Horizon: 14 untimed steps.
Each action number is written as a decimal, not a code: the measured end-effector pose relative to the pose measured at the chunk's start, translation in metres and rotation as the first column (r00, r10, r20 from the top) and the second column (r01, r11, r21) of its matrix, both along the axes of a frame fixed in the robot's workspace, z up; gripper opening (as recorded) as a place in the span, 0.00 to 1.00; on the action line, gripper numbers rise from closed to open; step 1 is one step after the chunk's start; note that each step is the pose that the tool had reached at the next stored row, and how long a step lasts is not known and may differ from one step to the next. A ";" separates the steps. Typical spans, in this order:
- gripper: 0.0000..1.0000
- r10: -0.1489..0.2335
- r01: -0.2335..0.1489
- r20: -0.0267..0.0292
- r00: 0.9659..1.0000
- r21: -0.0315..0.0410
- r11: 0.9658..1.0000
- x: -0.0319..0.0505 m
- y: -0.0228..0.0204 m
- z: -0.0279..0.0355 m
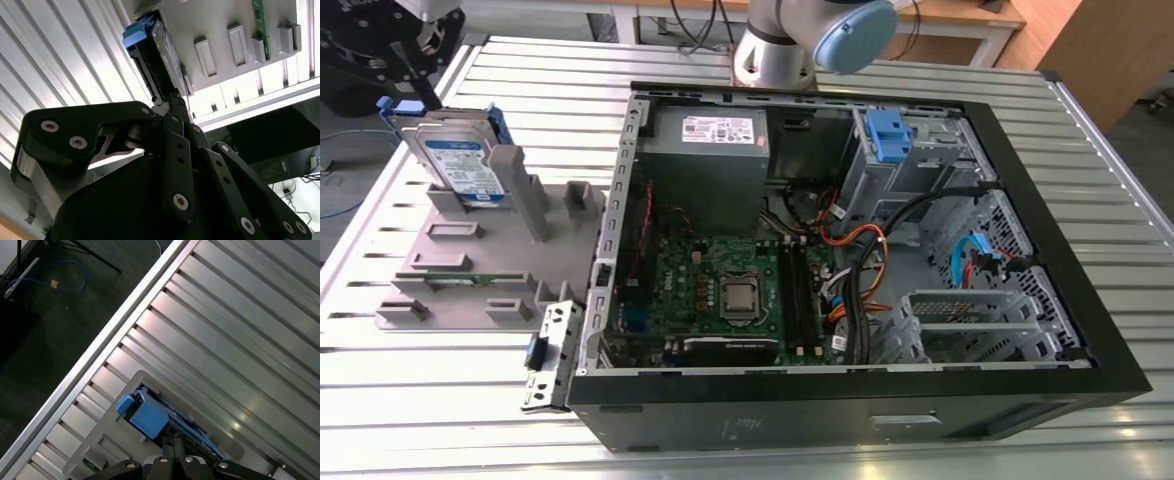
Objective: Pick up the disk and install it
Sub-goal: 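Pick up the disk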
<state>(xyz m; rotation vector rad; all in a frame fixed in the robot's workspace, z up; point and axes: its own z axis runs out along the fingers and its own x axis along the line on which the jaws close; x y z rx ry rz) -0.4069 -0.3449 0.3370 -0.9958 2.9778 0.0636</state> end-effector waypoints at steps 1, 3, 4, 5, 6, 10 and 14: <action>0.11 0.017 -0.017 0.000 1.000 0.000 1.000 0.0000 0.0000 0.0000; 0.11 0.051 -0.051 0.000 0.999 0.000 0.999 0.0000 0.0000 -0.0001; 0.11 0.069 -0.069 0.000 0.998 0.000 0.998 0.0000 0.0000 -0.0001; 0.11 0.087 -0.087 0.000 0.996 0.000 0.996 0.0000 0.0000 -0.0001; 0.11 0.104 -0.104 0.000 0.995 0.000 0.995 0.0000 0.0000 -0.0001; 0.11 0.172 -0.172 0.000 0.985 0.000 0.985 0.0000 0.0000 -0.0003; 0.11 0.241 -0.241 0.001 0.970 0.000 0.970 0.0000 0.0000 -0.0004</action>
